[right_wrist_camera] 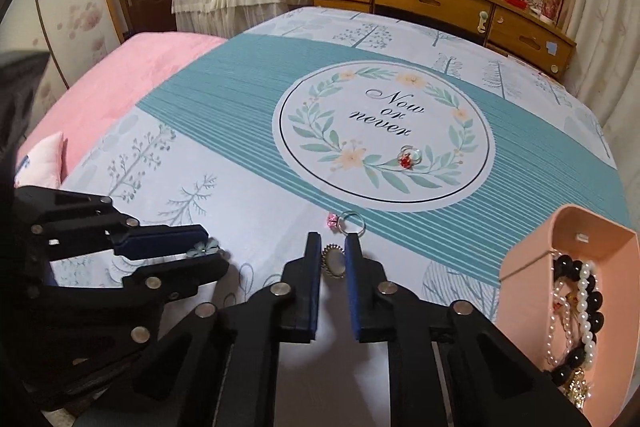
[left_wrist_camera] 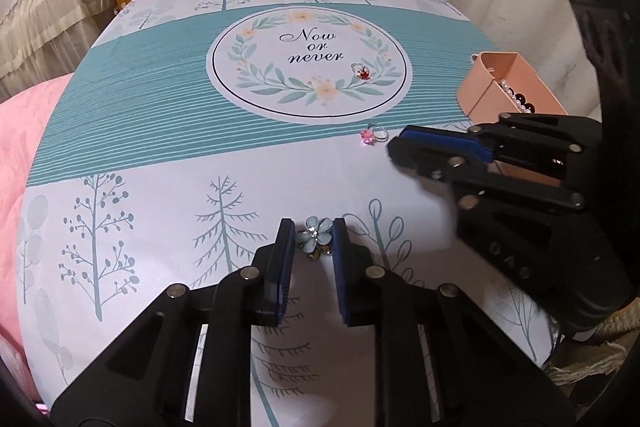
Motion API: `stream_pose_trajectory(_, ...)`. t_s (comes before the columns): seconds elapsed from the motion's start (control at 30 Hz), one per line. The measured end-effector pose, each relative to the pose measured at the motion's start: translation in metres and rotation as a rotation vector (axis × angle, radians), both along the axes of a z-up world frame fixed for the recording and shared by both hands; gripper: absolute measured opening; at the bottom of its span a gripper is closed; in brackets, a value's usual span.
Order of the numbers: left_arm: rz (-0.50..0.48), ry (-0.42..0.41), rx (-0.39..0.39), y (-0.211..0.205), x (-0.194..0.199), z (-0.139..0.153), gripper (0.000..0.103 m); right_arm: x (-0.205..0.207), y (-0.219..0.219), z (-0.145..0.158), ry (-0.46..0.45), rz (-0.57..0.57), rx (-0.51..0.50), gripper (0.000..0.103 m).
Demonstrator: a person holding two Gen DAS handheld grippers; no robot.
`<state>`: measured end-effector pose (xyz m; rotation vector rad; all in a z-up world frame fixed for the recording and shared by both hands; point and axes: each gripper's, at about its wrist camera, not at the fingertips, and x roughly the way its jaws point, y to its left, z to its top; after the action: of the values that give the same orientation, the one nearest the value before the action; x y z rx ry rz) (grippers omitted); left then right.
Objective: Organize jewelry
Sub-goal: 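Grasp the blue flower charm with the left tool while the right tool grasps the pink ring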
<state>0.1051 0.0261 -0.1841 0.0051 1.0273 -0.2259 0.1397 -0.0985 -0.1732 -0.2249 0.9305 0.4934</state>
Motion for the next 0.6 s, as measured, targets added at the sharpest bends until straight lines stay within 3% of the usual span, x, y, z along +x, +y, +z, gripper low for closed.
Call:
stream_pose_trajectory(0.07, -0.001, -0.008, 0.002, -0.001, -0.001, 0.003, 0.016, -0.002, -0.005, 0.004, -0.007, -0.007, 0.012, 0.002)
stream_pose_trajectory(0.37, -0.005, -0.032, 0.017, -0.010, -0.010, 0.014, 0.016, -0.014, -0.029, 0.016, -0.007, -0.048, 0.059, 0.002)
stream_pose_trajectory(0.6, -0.048, -0.082, 0.006, -0.025, -0.017, 0.043, 0.016, -0.036, -0.058, 0.051, -0.059, -0.084, 0.141, 0.002)
